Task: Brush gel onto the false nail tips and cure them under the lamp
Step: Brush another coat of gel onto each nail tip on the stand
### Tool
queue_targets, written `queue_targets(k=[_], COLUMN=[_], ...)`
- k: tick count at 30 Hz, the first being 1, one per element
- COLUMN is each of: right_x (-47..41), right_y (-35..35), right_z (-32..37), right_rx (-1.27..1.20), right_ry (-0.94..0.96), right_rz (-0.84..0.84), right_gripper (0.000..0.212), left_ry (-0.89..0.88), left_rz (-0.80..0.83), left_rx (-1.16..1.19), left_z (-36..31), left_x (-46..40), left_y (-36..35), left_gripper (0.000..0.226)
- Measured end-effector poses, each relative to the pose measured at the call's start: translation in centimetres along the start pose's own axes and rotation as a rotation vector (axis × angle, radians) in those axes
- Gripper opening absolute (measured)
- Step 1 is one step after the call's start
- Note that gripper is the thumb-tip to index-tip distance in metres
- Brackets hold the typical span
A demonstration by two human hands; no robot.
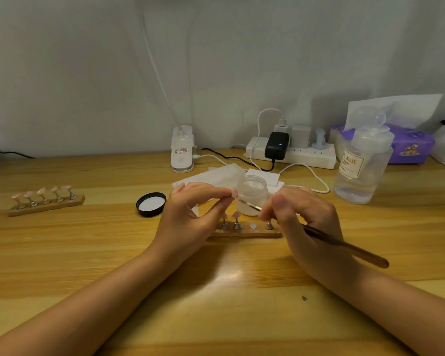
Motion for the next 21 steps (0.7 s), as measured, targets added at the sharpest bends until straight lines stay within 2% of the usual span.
queue_targets(k=[4, 6, 8, 12, 16, 21], right_x=[-0.03, -0.11, -0.29, -0.45, -0.48, -0.37], right_y=[0.11, 0.05, -0.06, -0.03, -0.17, -0.43], right_z=[-0.16, -0.22, -0.04, 0.21, 0.53, 0.28], right_rx=[0.014, -0.007, -0.051, -0.002, 0.119, 0.146], right_ry=[-0.123, -0.187, -0.210, -0.108, -0.003, 0.049], right_rz=[0.005, 0.008, 0.047, 0.086, 0.040, 0.067], right_gripper=[0.011, 0.014, 0.026, 0.043, 0.027, 0.023], left_ry=[0.008, 0.005, -0.009, -0.083, -0.125, -0.132], left_rz=[0.014, 0.012, 0.025, 0.086, 0.116, 0.134], left_rx=[-0.012, -0.003, 0.014, -0.011, -0.032, -0.034], left_z=[-0.18, -0.34, -0.55, -0.43, -0.43, -0.51], left_x=[0.21, 0.25, 0.19, 0.13, 0.00, 0.07], left_y=[0.00, -0.04, -0.10, -0.21, -0.15, -0.38], left_gripper=[0.016, 0.017, 0.020, 0.017, 0.021, 0.024])
Point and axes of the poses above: each hand's wrist, its own x-axis away from the middle knuckle, its own y-axis out of the back of the hand, z = x × y, the point moved 2 cm from there along -x, towards the middle knuckle, and after that the axes turned 10 degrees about x, right-handed, at the moved point
